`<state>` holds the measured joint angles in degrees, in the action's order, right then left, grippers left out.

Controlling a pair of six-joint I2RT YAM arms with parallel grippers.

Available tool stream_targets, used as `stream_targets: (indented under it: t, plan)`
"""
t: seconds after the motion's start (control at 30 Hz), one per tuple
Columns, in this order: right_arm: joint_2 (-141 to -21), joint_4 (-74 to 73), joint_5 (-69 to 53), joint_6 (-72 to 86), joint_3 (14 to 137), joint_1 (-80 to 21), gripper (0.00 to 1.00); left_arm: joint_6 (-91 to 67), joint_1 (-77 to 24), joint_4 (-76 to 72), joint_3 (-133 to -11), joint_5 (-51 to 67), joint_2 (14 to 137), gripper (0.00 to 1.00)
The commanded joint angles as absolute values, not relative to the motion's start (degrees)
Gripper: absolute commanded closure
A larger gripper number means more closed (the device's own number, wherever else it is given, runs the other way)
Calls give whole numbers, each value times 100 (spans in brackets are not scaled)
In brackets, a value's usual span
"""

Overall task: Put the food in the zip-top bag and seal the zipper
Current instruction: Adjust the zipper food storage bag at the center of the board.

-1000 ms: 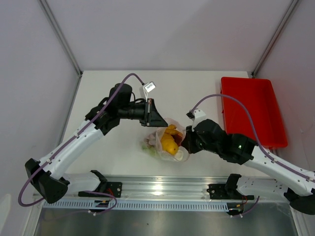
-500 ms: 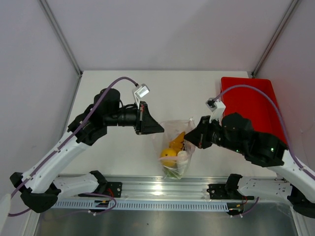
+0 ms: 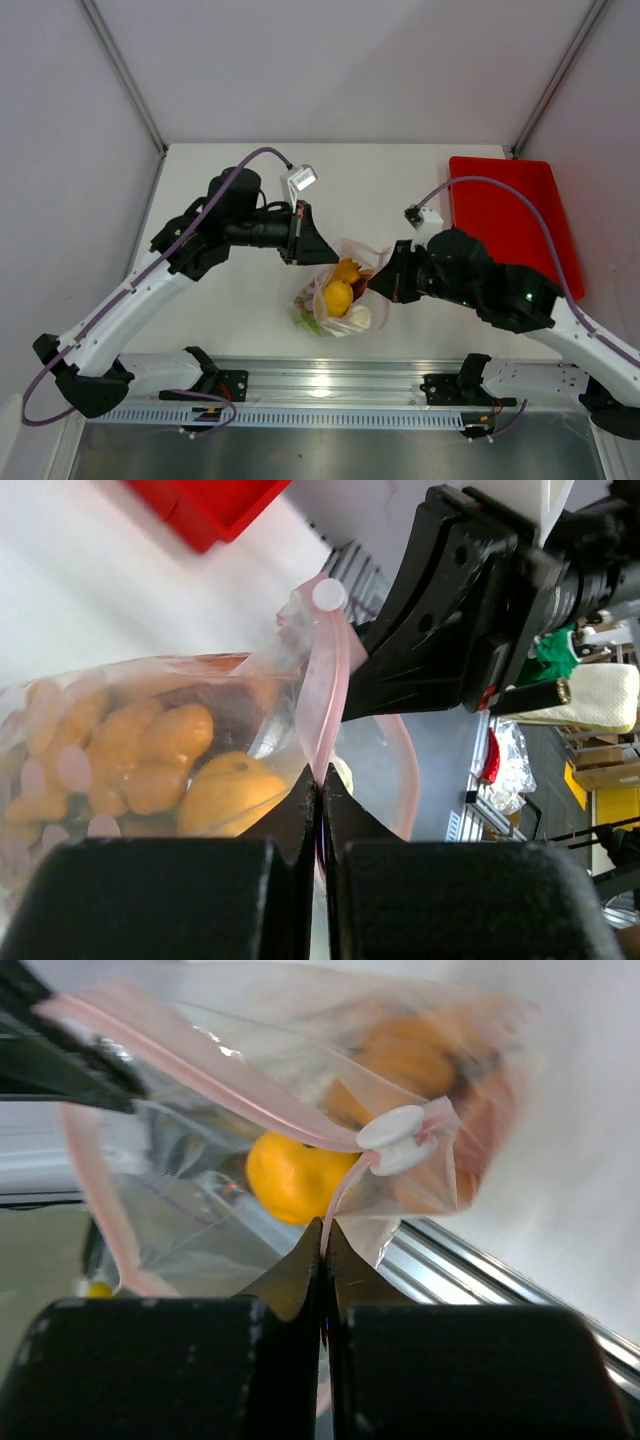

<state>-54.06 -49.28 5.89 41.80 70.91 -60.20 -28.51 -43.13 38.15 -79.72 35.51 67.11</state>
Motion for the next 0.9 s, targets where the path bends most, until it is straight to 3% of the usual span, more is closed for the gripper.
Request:
stream_targets:
  t: [0.0,0.57,0.6,0.63,0.73,0.87]
  plan:
    - [-5010,-4579,422,4420,7620,-6082,100,-2847,-4385,3560,-8245,3981,6539,99]
    - [-4606,-3840,1643,6169,6346,-6231,100,-2795,-5405,2672,-7401,3410,6601,99]
    - [-4588,-3832,1774,6240,6346,-6249,100,-2751,-5457,2654,-7409,3393,6592,97]
    - [-4570,-3789,1801,6319,6337,-6249,100,-2725,-5475,2672,-7392,3366,6592,85]
    - [-4562,-3639,1845,6424,6415,-6267,100,-2628,-5537,2672,-7357,3305,6539,65]
    - [-4570,-3718,1995,6583,6626,-6293,100,-2514,-5598,2759,-7321,3103,6443,45]
